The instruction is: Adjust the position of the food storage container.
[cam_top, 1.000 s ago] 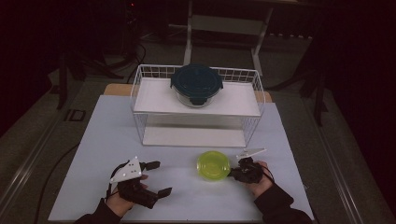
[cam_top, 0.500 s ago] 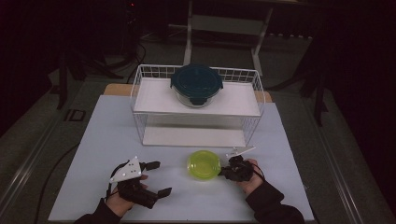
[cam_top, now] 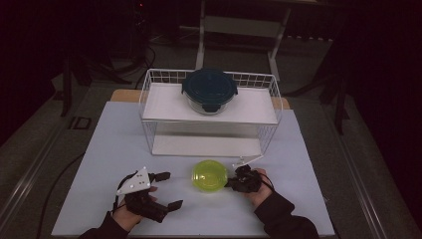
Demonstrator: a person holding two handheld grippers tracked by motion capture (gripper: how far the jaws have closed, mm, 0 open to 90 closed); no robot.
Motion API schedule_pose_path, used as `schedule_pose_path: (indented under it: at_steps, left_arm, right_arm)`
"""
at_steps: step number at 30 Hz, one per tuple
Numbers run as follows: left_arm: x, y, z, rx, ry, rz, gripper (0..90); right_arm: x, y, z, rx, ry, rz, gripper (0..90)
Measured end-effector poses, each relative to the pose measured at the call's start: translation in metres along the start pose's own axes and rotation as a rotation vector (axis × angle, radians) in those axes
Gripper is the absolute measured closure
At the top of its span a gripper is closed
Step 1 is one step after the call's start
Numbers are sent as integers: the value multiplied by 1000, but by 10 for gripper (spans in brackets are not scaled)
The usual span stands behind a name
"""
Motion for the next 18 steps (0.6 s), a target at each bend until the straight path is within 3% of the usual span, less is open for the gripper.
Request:
schedule_pose_path:
  at_steps: [18]
  left_arm:
    - [0,0,-1,2,-1,-6,12]
  right_arm:
    - [12,-19,23,5,27,19,900]
Point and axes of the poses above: each handheld gripper's, and its own axes: y roughly backward along the jaws, z roughly out of its top, x roughly to its left, the point moved 6 cm from there along -y, roughly forward along the jaws, and after that the axes turned 7 degrees about x, right-handed, at the moved point
